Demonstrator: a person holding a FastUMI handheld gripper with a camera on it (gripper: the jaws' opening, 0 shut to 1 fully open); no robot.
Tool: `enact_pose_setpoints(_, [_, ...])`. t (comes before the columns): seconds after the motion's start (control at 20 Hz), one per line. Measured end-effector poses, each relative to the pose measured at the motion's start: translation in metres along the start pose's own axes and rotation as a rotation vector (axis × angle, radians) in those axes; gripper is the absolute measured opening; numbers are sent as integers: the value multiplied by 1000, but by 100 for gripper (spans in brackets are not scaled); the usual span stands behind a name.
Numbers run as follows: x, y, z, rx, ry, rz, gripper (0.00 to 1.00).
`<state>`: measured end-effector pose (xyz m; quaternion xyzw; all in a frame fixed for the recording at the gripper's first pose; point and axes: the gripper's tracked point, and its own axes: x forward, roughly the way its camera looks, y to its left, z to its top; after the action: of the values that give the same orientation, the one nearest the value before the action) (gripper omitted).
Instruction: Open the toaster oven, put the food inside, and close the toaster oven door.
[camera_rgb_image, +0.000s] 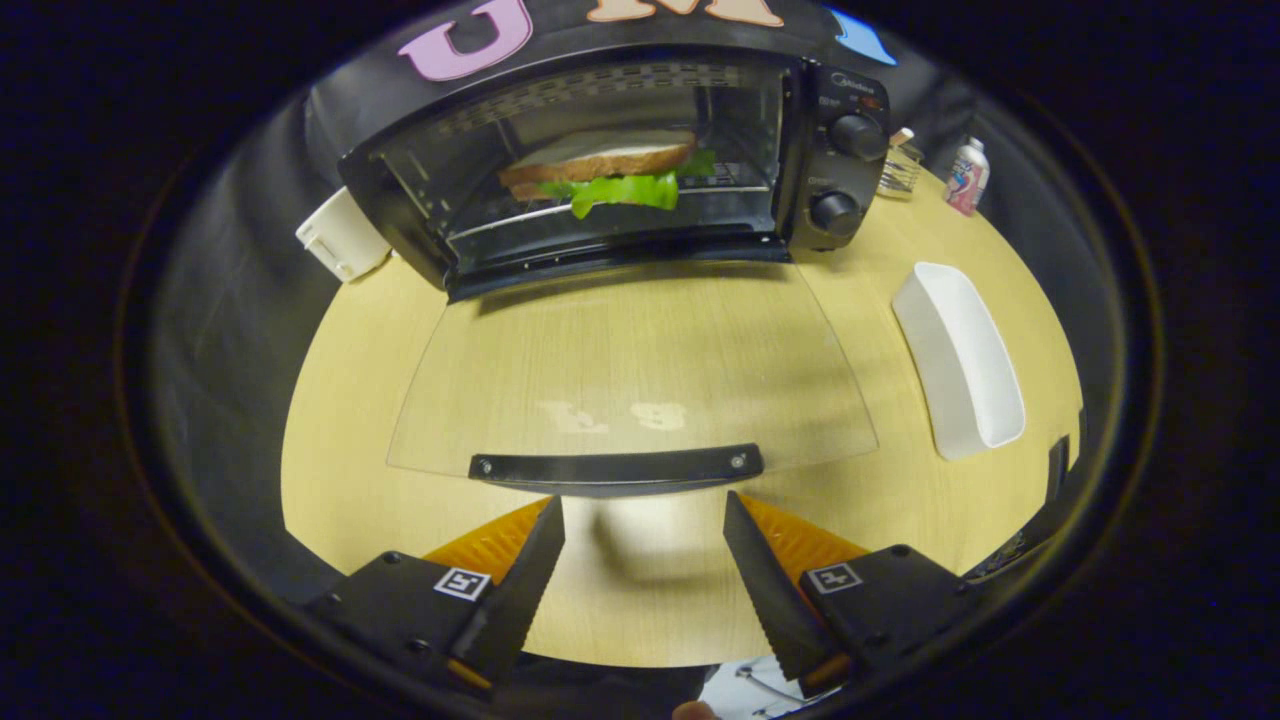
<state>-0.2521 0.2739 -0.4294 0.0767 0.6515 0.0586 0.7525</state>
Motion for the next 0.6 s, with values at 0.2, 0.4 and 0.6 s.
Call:
enact_pose_setpoints(0.2, [-2,-1,4,-49,-22,-17,98])
enact_pose_setpoints(0.4, [-8,0,9,-41,-60,-14,98])
enact_pose_setpoints(0.6, [-20,0,20,-40,-118,-5,99])
